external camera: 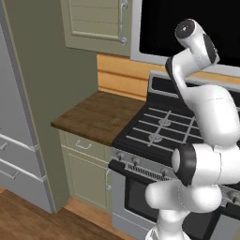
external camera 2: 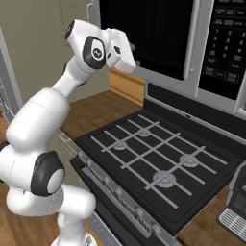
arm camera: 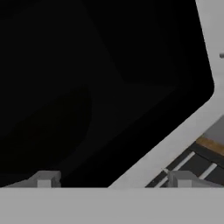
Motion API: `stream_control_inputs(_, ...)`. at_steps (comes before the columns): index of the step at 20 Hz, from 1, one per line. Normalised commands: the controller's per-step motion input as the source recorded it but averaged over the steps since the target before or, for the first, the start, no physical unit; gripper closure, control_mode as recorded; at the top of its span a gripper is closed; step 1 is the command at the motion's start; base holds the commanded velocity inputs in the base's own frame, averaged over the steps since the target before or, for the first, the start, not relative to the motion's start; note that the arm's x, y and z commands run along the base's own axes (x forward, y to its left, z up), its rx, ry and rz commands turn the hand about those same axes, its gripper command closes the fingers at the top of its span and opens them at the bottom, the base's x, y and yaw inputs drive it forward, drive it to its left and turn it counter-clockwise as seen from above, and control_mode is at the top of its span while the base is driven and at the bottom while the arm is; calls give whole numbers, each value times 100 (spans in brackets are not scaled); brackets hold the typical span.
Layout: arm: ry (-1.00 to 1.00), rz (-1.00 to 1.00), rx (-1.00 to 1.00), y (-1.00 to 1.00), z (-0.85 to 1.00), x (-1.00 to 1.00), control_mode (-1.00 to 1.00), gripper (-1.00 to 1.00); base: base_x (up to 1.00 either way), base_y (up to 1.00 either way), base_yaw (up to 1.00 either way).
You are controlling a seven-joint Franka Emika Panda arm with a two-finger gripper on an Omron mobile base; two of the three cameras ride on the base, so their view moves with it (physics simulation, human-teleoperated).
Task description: Pick the avocado from the sink and place it in the bowl. Then pick the bowl and place it in the microwave. Then close the microwave door and press the start button.
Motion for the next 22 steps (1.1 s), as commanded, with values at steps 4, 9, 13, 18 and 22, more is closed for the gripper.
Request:
stream_control_inputs(4,-7,6,-1,0,0,-100,-100,-100,0,0,0)
stream_control_inputs(9,-4,13,-6,0,0,-100,-100,-100,0,0,0)
stream_control_inputs(13,-4,14,-8,0,1,-100,-100,-100,0,0,0)
stream_control_inputs(18,-1,14,-12,9,0,-89,-100,100,0,0,0)
stream_control_inputs(22,-11,9,-6,0,5,-79,-100,100,0,0,0)
